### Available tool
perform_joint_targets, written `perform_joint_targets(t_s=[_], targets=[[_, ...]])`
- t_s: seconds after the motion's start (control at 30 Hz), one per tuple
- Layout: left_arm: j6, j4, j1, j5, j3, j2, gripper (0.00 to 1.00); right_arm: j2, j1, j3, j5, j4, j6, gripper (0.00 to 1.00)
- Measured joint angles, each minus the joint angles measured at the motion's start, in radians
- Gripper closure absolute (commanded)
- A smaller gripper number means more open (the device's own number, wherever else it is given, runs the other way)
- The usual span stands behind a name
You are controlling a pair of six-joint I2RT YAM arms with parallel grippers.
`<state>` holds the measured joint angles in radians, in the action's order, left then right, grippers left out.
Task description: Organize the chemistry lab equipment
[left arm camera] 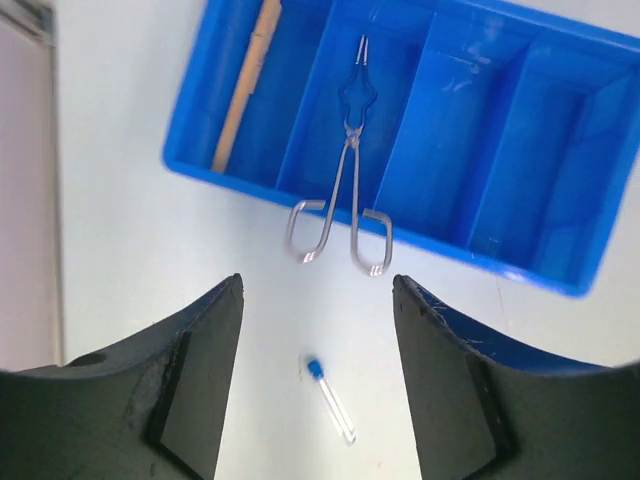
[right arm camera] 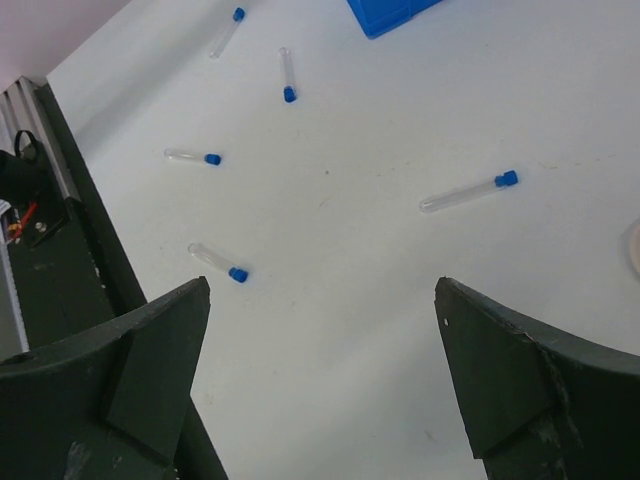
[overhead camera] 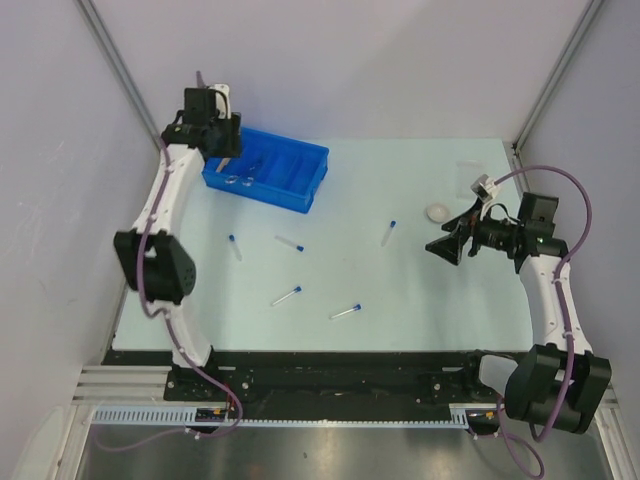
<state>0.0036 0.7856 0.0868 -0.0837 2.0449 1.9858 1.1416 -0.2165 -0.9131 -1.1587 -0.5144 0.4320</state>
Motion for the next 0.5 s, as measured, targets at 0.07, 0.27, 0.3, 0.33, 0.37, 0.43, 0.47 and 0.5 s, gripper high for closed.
perform_joint_targets(t_s=[0.07, 0.27, 0.3, 0.33, 0.37, 0.43, 0.47, 0.5], targets=[[-0.004, -0.065, 0.000, -0.010, -0.130, -0.144, 0.14, -0.014, -0.018, 0.000, 0.001, -0.012, 0.031, 0.00], [-0.074, -0.422, -0.005, 0.002, -0.746, -0.724, 0.00, -0.066, -0.093, 0.000, -0.009, -0.058, 0.120, 0.00], [-0.092, -0.470, -0.008, 0.013, -0.835, -0.813, 0.00, -0.073, -0.114, 0.000, -0.009, -0.063, 0.128, 0.00], [-0.118, -0.531, -0.014, 0.024, -0.945, -0.913, 0.00, -0.080, -0.130, 0.000, -0.007, -0.066, 0.134, 0.00], [-0.135, -0.549, -0.020, 0.040, -1.007, -0.976, 0.00, -0.087, -0.142, 0.000, -0.003, -0.069, 0.139, 0.00], [-0.168, -0.598, -0.035, 0.095, -1.131, -1.109, 0.00, -0.111, -0.154, 0.002, 0.015, -0.080, 0.149, 0.00], [-0.182, -0.606, -0.039, 0.124, -1.177, -1.158, 0.00, -0.131, -0.154, 0.002, 0.027, -0.090, 0.153, 0.00], [-0.192, -0.612, -0.042, 0.154, -1.213, -1.202, 0.00, -0.148, -0.154, 0.002, 0.036, -0.097, 0.154, 0.00]])
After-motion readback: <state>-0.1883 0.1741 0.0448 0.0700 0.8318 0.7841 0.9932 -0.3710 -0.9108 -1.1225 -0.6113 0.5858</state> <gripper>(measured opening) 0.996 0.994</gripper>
